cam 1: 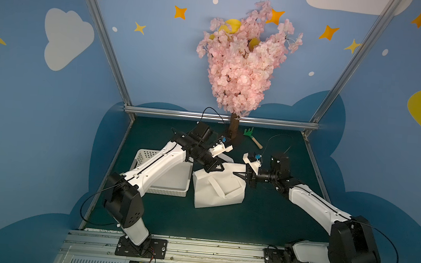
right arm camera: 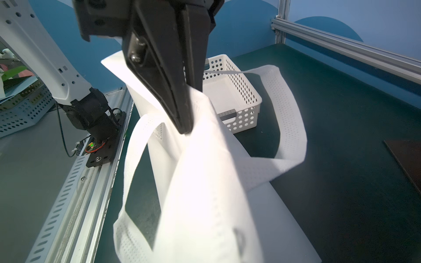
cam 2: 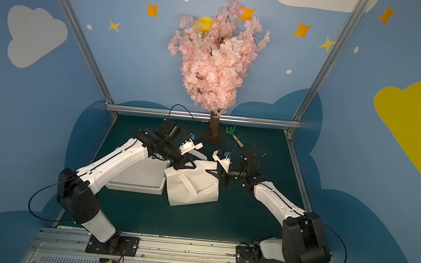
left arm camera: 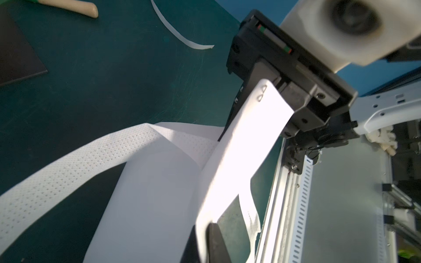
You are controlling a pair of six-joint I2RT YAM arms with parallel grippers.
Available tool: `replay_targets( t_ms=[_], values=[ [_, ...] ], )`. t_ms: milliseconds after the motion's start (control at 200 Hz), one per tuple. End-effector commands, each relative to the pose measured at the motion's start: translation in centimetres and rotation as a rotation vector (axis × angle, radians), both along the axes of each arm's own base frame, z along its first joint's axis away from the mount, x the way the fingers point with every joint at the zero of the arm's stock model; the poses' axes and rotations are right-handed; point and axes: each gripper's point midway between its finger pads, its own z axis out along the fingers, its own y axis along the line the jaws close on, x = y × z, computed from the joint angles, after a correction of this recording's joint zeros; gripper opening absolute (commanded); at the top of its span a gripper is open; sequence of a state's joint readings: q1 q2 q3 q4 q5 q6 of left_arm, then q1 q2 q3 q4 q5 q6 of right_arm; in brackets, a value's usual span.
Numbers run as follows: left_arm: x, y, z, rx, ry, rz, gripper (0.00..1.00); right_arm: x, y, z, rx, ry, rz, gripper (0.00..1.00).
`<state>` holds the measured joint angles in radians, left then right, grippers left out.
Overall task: Place the ice pack in the delivery bag
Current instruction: Seal the delivery bag at the center of the board.
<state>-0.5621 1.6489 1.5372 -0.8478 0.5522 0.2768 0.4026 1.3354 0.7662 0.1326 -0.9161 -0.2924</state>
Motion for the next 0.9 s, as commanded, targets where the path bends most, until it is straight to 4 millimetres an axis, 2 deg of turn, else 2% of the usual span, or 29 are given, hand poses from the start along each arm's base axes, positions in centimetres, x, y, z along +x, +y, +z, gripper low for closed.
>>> replay_targets(
  t_ms=[0, 55, 125, 195, 295, 481, 571, 666, 746, 896],
  values=[
    [-1.7, 0.7, -1.0, 0.038, 0.043, -0.022, 0.03, 0.6, -0.6, 0.4, -0.015, -0.035, -0.047, 0.0],
    [-1.5, 0.6, -1.1, 0.031, 0.048, -0.02, 0.03, 0.5, -0.6, 0.5, -0.018, -0.031, -0.049, 0.01],
    [-1.5, 0.4, -1.0, 0.026, 0.05, -0.023, 0.03, 0.4, -0.8, 0.7, -0.029, -0.018, -0.058, 0.27],
    [-1.6, 0.4, -1.1, 0.025, 0.049, -0.028, 0.03, 0.0, -1.4, 0.7, -0.049, 0.002, -0.083, 0.44],
    [-1.7, 0.5, -1.1, 0.027, 0.042, -0.036, 0.03, -1.1, -2.6, 1.6, -0.059, 0.003, -0.12, 0.56],
    [-1.8, 0.2, -1.0, 0.006, 0.048, -0.045, 0.03, -1.7, -4.6, 4.6, -0.022, -0.094, -0.241, 0.94],
    [-1.7, 0.0, -1.1, 0.001, 0.052, -0.048, 0.03, -1.5, -4.1, 5.5, -0.012, -0.099, -0.209, 0.93],
    [-1.7, 0.0, -1.0, -0.002, 0.049, -0.048, 0.03, -0.9, -3.0, 5.7, -0.028, -0.033, -0.135, 0.85],
    [-1.6, 0.0, -1.0, -0.001, 0.045, -0.046, 0.03, -0.2, -2.2, 5.2, -0.046, 0.03, -0.091, 0.79],
    [-1.7, -0.1, -1.2, -0.006, 0.051, -0.047, 0.03, 1.0, -1.7, 4.1, -0.055, 0.064, -0.079, 0.75]
  ],
)
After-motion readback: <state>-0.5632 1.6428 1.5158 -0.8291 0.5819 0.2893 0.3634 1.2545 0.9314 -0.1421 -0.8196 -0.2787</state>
